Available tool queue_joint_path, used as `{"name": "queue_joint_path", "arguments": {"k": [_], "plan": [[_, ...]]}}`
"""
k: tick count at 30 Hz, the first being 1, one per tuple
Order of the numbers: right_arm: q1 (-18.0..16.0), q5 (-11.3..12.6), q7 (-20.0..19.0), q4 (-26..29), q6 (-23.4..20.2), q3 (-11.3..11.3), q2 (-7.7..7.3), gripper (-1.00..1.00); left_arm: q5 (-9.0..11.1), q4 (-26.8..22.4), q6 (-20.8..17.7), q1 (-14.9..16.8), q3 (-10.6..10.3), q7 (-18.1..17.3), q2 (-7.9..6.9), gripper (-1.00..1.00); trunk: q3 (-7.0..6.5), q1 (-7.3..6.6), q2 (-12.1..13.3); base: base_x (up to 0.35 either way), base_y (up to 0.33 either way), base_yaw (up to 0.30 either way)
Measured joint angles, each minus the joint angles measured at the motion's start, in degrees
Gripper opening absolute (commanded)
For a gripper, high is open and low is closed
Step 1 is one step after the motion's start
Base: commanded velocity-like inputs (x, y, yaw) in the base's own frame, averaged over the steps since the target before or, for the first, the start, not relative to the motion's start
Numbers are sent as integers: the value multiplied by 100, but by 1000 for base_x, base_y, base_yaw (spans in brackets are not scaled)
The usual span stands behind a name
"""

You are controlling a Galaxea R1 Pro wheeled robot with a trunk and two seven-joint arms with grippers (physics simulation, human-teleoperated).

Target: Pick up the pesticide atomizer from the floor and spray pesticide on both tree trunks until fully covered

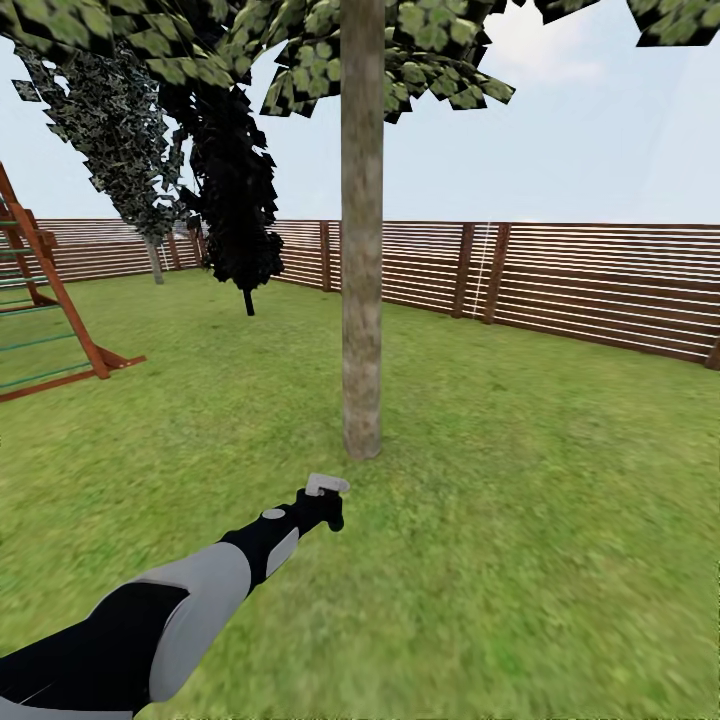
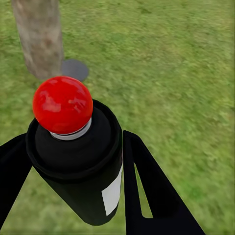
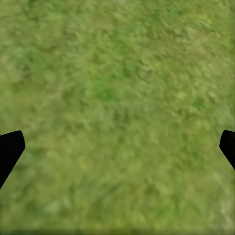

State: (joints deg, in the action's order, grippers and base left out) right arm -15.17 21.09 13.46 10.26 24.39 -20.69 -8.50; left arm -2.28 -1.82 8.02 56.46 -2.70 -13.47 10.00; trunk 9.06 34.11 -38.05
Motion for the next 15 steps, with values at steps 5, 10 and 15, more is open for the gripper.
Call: {"name": "queue_joint_path", "arguments": {"k": [5,10,15], "plan": [[0,1,1,0,1,0,0,100,-4,0,-6,1,-6,-1,0,-100,0,1,0,-191,0,0],[0,1,-1,0,-1,-1,0,100,-4,1,-6,1,-7,0,0,-100,0,-3,-1,97,114,0],[0,-7,0,-1,0,-5,0,100,-3,0,-7,-1,-7,-1,0,-100,0,-1,0,27,27,0]]}}
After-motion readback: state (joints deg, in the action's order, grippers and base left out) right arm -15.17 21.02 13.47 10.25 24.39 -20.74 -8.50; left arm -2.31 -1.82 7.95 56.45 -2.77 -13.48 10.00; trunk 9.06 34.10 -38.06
